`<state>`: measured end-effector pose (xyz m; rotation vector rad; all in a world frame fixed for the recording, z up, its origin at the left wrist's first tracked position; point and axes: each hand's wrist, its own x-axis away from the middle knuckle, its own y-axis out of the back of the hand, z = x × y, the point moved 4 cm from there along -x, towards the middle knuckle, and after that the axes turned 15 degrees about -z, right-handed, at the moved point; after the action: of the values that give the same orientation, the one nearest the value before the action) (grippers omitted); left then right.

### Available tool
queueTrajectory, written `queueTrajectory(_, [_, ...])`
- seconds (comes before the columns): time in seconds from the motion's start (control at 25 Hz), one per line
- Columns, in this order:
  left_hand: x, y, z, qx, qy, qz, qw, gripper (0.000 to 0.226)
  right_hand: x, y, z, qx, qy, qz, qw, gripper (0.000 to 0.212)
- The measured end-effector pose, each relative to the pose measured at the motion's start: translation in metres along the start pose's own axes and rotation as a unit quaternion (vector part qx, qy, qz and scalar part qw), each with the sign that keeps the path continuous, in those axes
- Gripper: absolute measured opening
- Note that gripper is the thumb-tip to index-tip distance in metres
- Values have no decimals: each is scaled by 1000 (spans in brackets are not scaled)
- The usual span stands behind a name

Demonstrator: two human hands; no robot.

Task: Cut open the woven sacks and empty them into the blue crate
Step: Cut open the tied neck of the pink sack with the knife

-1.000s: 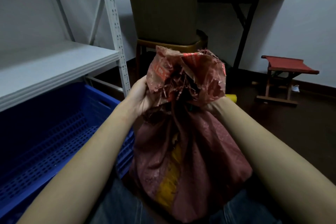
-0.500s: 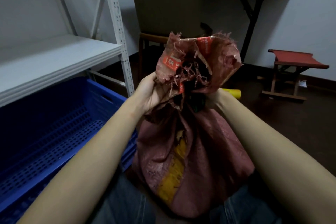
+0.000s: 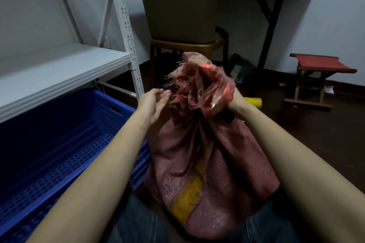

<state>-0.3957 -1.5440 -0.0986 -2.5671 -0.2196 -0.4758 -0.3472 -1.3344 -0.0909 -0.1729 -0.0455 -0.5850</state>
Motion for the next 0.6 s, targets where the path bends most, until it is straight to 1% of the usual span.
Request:
queueTrajectory(0.04, [-6, 8, -1, -26, -14, -43, 999, 17, -3, 6, 3, -38, -12, -19, 999, 39])
queueTrajectory(0.08, [-9, 14, -2, -58, -22, -70, 996, 18, -1, 11, 7, -57, 18, -33, 998, 39])
queueTrajectory(0.12, [-10, 17, 0, -83, -15, -88, 993, 20, 1, 13, 8, -53, 34, -39, 997, 38])
queueTrajectory(0.16, [-12, 19, 4, -118, -9, -88, 989, 19, 8, 12, 11, -47, 43, -28, 998, 36])
queueTrajectory(0.24, [-11, 17, 16, -210, 8, -53, 976, 15, 11, 4, 12, -78, 20, -14, 997, 35])
queueTrajectory(0.28, [-10, 16, 20, -255, 6, -25, 967, 9, 13, -1, 15, -91, 19, -10, 996, 47])
queueTrajectory(0.32, [-9, 13, 23, -303, -10, 4, 953, 10, 17, -4, 21, -105, 12, -13, 994, 54])
queueTrajectory(0.36, [-8, 9, 26, -359, -43, 32, 932, 21, 12, -4, 23, -127, 15, -27, 991, 44])
queueTrajectory(0.4, [-3, 3, 24, -421, -92, 59, 901, 38, 9, -4, 27, -139, 10, -45, 989, 19])
queueTrajectory(0.44, [4, -2, 22, -466, -144, 87, 869, 54, 12, -5, 29, -156, -13, -44, 987, 13])
queueTrajectory(0.48, [14, -8, 20, -483, -194, 110, 847, 64, 14, -7, 29, -156, -47, -56, 985, 25])
queueTrajectory(0.52, [19, -13, 18, -474, -230, 131, 840, 68, 16, -10, 26, -169, -80, -40, 982, 32])
queueTrajectory(0.56, [23, -16, 15, -448, -246, 147, 847, 67, 18, -14, 26, -188, -108, -27, 976, 36])
queueTrajectory(0.6, [29, -18, 10, -419, -242, 164, 860, 63, 19, -18, 25, -191, -126, -22, 973, 37])
